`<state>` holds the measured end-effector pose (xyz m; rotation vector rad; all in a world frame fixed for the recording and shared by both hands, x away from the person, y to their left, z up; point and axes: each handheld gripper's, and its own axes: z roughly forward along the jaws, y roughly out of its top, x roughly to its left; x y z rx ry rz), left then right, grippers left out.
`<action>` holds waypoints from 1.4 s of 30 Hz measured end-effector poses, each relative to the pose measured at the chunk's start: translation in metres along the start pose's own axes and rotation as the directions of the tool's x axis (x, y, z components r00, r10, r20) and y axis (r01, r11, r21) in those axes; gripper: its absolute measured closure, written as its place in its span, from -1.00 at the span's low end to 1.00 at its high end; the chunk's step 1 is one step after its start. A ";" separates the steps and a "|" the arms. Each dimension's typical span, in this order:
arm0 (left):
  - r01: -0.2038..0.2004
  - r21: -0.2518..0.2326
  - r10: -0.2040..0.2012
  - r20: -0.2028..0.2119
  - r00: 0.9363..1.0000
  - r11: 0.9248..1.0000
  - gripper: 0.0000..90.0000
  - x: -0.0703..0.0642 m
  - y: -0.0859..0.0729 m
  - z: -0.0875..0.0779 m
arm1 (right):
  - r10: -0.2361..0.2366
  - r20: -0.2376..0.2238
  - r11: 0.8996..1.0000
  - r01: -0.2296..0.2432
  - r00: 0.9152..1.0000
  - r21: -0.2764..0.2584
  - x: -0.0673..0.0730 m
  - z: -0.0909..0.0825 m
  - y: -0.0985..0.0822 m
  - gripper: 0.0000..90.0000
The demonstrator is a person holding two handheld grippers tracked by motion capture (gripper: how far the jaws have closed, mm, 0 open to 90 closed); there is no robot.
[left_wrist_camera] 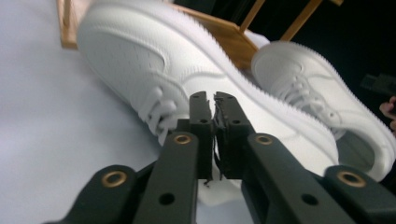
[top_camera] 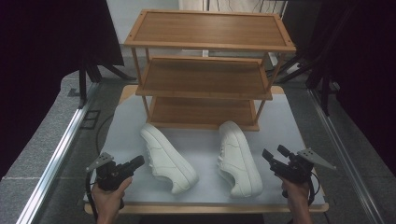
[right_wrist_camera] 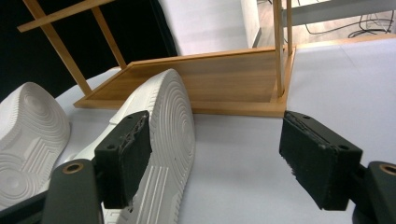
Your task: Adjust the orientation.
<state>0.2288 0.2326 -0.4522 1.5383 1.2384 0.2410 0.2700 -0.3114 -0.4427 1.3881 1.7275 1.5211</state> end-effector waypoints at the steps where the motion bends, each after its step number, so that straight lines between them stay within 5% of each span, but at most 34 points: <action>1: -0.002 0.007 0.002 0.002 1.000 1.000 0.95 0.000 -0.001 0.001 | -0.001 0.004 1.000 0.001 1.000 0.000 0.000 0.000 -0.001 -0.44; 8: -0.020 0.065 0.018 0.035 0.999 0.998 0.97 -0.003 -0.005 0.009 | 0.027 0.033 1.000 -0.027 0.999 0.013 0.000 0.003 -0.009 -0.41; 11: -0.050 0.096 0.042 0.090 0.995 0.994 0.97 -0.014 -0.003 0.013 | 0.032 0.043 0.999 -0.033 0.999 0.026 0.000 0.005 -0.013 -0.41; 17: -0.099 0.159 0.079 0.129 0.989 0.982 0.96 -0.032 -0.003 0.020 | 0.033 0.048 0.999 -0.033 0.998 0.014 0.004 0.007 -0.012 -0.41; 22: -0.128 0.184 0.102 0.146 0.984 0.975 0.96 -0.046 0.001 0.011 | 0.039 0.054 0.999 -0.040 0.998 0.015 0.003 0.004 -0.014 -0.41; 26: -0.163 0.226 0.132 0.148 0.980 0.960 0.94 -0.058 -0.003 0.014 | 0.052 0.060 0.998 -0.053 0.997 0.017 0.000 0.003 -0.016 -0.41; 30: -0.192 0.294 0.164 0.119 0.979 0.936 0.94 -0.061 -0.014 0.028 | 0.050 0.063 0.999 -0.051 0.997 0.016 0.001 0.005 -0.016 -0.41; 32: -0.188 0.297 0.155 0.133 0.979 0.936 0.95 -0.060 -0.016 0.030 | 0.047 0.065 0.999 -0.048 0.997 0.016 0.002 0.005 -0.016 -0.41; 37: -0.201 0.336 0.173 0.113 0.978 0.920 0.94 -0.060 -0.017 0.033 | 0.046 0.066 0.998 -0.048 0.997 0.030 0.004 0.007 -0.017 -0.41; 42: -0.182 0.331 0.149 0.121 0.981 0.926 0.89 -0.060 -0.022 0.046 | 0.045 0.070 0.998 -0.048 0.997 0.036 0.005 0.008 -0.018 -0.41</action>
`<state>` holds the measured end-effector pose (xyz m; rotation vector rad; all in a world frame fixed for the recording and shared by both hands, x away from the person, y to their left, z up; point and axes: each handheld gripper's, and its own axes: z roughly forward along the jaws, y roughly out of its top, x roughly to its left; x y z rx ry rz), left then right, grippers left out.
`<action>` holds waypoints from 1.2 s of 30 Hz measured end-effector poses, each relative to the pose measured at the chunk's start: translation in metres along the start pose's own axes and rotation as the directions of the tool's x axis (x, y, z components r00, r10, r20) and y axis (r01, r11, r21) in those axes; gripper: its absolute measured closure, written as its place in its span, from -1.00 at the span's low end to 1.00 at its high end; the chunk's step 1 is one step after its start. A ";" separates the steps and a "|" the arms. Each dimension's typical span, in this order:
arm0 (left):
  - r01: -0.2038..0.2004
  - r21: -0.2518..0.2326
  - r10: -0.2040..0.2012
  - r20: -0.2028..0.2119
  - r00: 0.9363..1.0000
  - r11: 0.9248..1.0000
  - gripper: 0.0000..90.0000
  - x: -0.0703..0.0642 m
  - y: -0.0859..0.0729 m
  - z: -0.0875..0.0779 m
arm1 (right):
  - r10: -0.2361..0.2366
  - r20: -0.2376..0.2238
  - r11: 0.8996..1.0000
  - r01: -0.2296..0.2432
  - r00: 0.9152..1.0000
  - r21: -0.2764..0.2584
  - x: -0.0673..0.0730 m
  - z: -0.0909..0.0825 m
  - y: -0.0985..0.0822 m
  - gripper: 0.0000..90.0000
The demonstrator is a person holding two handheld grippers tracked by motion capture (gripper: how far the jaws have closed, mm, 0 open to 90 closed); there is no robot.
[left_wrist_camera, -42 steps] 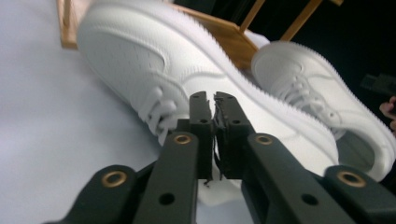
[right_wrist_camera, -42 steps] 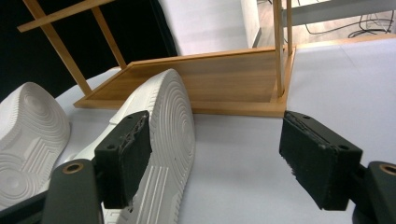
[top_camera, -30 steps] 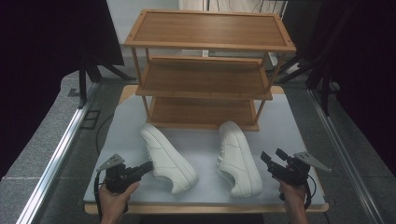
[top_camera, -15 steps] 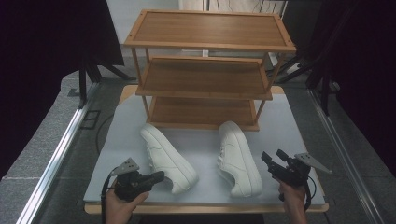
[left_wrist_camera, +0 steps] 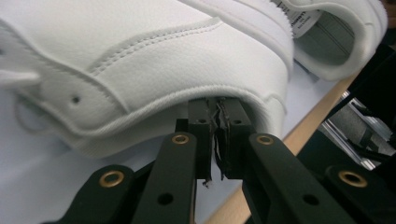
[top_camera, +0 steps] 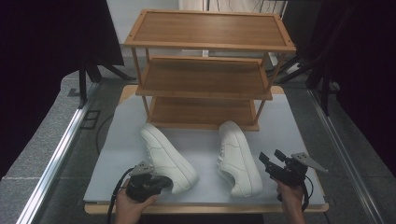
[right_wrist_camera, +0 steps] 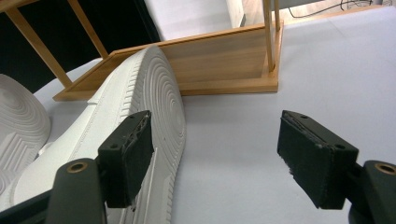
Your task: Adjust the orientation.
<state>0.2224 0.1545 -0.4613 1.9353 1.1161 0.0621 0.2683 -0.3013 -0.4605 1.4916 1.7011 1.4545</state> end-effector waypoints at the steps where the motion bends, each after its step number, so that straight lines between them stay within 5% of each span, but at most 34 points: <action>1: 0.001 -0.005 -0.001 0.004 1.000 1.000 0.89 -0.001 0.000 0.002 | 0.001 0.002 1.000 -0.001 1.000 0.000 0.000 0.000 0.000 -0.41; 21: -0.070 0.023 0.070 -0.007 0.998 0.997 0.88 -0.013 0.035 0.029 | 0.057 0.016 0.998 -0.057 0.998 -0.019 -0.007 -0.003 0.001 -0.40; 30: -0.119 0.102 0.120 -0.005 0.993 0.988 0.85 -0.016 0.062 0.071 | 0.033 0.023 0.999 -0.033 0.999 -0.013 -0.005 -0.002 0.000 -0.40; 36: -0.107 0.050 0.106 0.022 0.994 0.993 0.91 -0.017 0.076 0.076 | 0.044 0.035 0.999 -0.044 0.998 -0.008 -0.008 -0.001 -0.003 -0.40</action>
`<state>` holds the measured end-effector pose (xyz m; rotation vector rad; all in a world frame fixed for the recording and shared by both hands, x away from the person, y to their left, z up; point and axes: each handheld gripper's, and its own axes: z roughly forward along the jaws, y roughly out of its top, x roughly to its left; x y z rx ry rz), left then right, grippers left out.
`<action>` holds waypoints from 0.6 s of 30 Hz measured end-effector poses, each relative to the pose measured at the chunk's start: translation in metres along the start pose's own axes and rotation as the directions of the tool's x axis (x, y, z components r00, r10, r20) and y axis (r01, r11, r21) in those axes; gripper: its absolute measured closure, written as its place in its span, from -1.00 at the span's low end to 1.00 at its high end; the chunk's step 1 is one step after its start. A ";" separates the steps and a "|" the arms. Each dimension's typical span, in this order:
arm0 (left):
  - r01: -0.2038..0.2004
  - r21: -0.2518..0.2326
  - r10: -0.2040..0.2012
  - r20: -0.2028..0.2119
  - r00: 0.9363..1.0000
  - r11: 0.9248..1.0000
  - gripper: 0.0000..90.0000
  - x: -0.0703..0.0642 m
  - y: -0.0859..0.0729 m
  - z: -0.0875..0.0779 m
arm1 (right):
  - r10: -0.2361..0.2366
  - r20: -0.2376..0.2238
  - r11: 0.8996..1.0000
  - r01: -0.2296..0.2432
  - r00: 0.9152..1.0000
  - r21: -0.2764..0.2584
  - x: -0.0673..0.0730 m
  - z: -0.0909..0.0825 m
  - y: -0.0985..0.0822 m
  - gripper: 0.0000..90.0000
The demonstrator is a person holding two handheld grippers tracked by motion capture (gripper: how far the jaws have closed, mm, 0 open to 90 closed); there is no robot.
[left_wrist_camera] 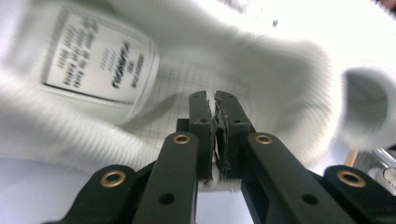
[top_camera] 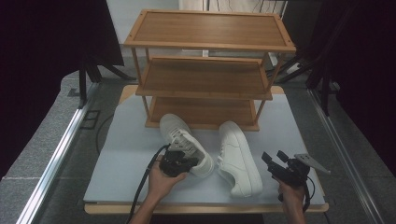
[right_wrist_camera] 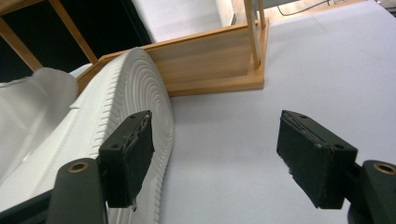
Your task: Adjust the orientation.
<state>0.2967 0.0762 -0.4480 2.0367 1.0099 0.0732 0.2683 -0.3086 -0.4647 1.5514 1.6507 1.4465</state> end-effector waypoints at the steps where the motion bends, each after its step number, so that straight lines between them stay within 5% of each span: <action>1: -0.002 -0.003 0.002 0.000 1.000 1.000 0.90 0.000 0.003 0.001 | 0.003 0.001 1.000 -0.003 1.000 0.001 0.000 0.000 0.000 -0.40; 4: 0.006 -0.022 -0.006 -0.005 1.000 1.000 0.85 -0.001 0.010 0.001 | 0.004 0.000 1.000 -0.004 1.000 -0.004 -0.001 -0.001 0.000 -0.40; 11: 0.005 -0.042 -0.007 -0.047 0.999 0.999 0.33 -0.006 0.022 0.002 | 0.007 0.006 1.000 -0.007 1.000 0.001 -0.001 -0.001 -0.001 -0.40; 18: 0.028 -0.050 -0.029 -0.027 0.999 0.998 0.41 -0.003 0.019 0.012 | 0.005 -0.002 1.000 -0.005 1.000 0.008 0.000 0.001 -0.002 -0.40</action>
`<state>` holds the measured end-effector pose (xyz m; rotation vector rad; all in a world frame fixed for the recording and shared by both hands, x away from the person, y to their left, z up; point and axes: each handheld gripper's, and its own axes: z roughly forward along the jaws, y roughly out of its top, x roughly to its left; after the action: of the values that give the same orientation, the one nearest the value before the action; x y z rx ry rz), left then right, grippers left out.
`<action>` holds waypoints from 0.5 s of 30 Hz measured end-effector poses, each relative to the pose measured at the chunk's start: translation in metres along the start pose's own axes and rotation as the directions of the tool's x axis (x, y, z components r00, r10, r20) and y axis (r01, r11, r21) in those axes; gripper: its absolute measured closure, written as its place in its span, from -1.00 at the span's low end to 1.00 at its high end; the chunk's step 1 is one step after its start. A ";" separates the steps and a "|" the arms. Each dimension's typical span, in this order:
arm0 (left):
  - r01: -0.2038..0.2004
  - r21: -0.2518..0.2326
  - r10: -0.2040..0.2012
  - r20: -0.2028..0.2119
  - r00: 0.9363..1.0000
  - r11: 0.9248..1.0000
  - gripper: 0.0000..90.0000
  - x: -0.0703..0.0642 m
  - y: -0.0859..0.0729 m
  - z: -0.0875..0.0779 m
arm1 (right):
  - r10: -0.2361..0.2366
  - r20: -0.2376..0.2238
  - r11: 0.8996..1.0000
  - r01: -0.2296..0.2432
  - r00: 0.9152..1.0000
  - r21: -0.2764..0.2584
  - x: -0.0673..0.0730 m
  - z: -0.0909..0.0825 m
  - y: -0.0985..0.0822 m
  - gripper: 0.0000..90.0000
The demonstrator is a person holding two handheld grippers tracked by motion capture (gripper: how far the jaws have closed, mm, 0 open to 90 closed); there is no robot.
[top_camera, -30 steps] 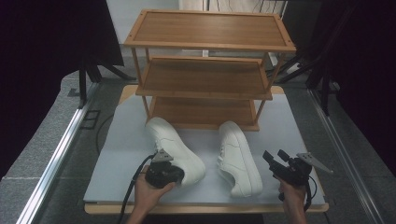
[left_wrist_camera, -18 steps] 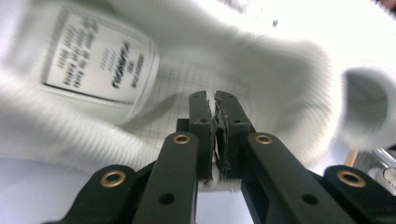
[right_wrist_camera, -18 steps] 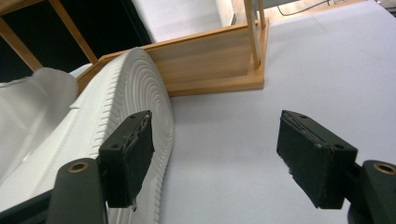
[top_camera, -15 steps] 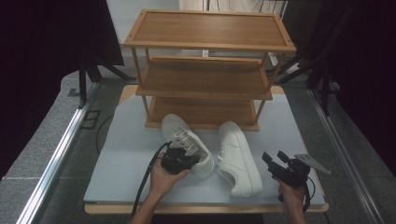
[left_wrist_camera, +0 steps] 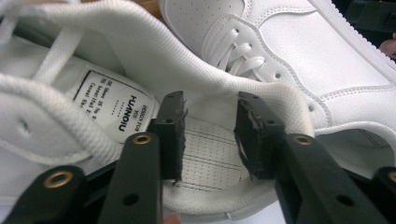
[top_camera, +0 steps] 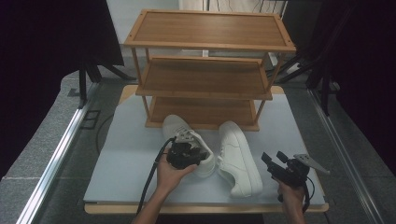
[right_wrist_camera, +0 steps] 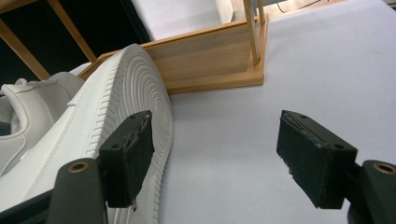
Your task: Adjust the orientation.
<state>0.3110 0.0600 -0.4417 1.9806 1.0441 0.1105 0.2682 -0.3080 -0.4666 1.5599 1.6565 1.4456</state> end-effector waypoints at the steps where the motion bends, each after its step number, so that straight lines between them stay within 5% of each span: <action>1: -0.007 0.004 0.007 -0.004 1.000 1.000 0.43 0.000 -0.001 0.000 | -0.002 0.000 1.000 0.002 1.000 0.001 0.000 0.000 0.000 -0.40; 9: -0.041 0.039 0.042 -0.015 0.999 0.998 0.59 0.000 -0.004 -0.002 | 0.029 0.010 0.999 -0.029 1.000 0.014 -0.004 0.001 -0.001 -0.39; 15: -0.011 0.016 0.010 0.024 1.000 1.000 0.70 0.005 -0.009 -0.005 | 0.040 0.012 0.999 -0.040 0.999 0.015 -0.005 0.001 -0.002 -0.39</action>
<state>0.3063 0.0693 -0.4468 1.9977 1.0221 0.0837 0.2695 -0.3117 -0.4698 1.6153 1.6426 1.4439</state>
